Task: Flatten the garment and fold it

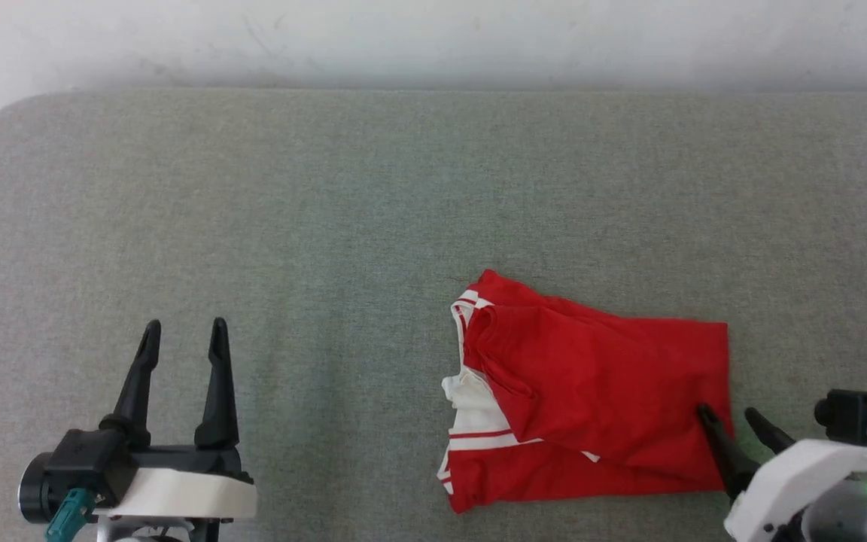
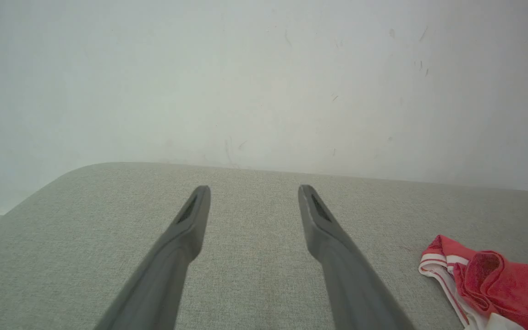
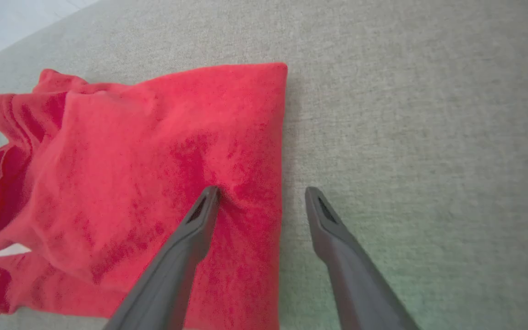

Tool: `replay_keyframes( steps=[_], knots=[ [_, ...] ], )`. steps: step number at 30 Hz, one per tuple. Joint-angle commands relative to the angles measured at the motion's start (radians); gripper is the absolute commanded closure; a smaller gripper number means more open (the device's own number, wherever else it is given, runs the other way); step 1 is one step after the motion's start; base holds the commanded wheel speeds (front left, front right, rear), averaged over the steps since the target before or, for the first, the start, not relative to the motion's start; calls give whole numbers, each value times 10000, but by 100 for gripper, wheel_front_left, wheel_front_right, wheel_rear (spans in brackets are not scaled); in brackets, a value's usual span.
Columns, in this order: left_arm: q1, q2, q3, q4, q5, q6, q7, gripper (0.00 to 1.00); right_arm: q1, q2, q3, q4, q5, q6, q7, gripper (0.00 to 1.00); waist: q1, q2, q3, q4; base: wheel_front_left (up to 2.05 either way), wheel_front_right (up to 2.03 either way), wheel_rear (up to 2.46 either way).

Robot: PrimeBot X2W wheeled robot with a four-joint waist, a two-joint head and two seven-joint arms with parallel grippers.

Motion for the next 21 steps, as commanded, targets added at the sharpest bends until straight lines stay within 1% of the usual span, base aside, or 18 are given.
replay_keyframes(
  steps=[1, 2, 3, 4, 5, 6, 9, 14, 17, 19, 20, 21],
  knots=[
    [-31, 76, -31, 19, -13, -61, 4, 0, -312, 30, 77, 272, 154, -7, -66, 0, 0, 0, -2, 52, 0, 0, 0],
    [-47, 89, -59, 33, -9, -65, 21, 0, -428, 31, 121, 506, 232, -7, -48, 0, 0, 0, -13, 75, 0, 0, 0],
    [-57, 96, -89, 43, -5, -67, 39, 0, -531, 31, 144, 750, 351, -7, 4, 29, 0, 0, -28, 95, 0, 0, 0],
    [-64, 99, -120, 53, -5, -69, 57, 0, -618, 31, 168, 980, 476, -7, 99, 70, 0, 0, -45, 116, 0, 0, 0],
    [-66, 103, -152, 63, -9, -74, 74, 0, -689, 32, 188, 1171, 583, -7, 204, 83, 0, 0, -65, 137, 0, 0, 0],
    [-64, 108, -179, 70, -12, -77, 90, 0, -750, 32, 200, 1322, 669, -7, 315, 100, 0, 0, -86, 151, 0, 0, 0],
    [-32, 128, -210, 63, -31, -68, 120, 0, -923, 32, 122, 1496, 733, -7, 513, 100, 0, 0, -150, 144, 0, 0, 0],
    [18, 186, -208, 33, -91, -45, 167, 0, -1285, 15, -95, 1149, 74, -7, 840, 100, 0, 0, -196, -80, 0, 0, 0],
    [24, 207, -213, -23, -110, -14, 168, 0, -1606, -257, -239, 789, -312, -7, 1124, 100, 0, 0, -158, -310, 0, 0, 0],
    [1, 230, -214, -80, -127, -1, 170, 0, -1834, -579, -311, 573, -534, -7, 1358, 100, 0, 0, -85, -478, 0, 0, 0],
    [1, 230, -214, -80, -127, -1, 170, 0, -1834, -579, -311, 573, -534, -7, 1358, 100, 0, 0, -85, -478, 0, 0, 0],
    [-31, 255, -223, -109, -133, -5, 177, 0, -1946, -798, -336, 474, -652, -7, 1482, 100, 0, 0, -33, -557, 0, 0, 0]
  ],
)
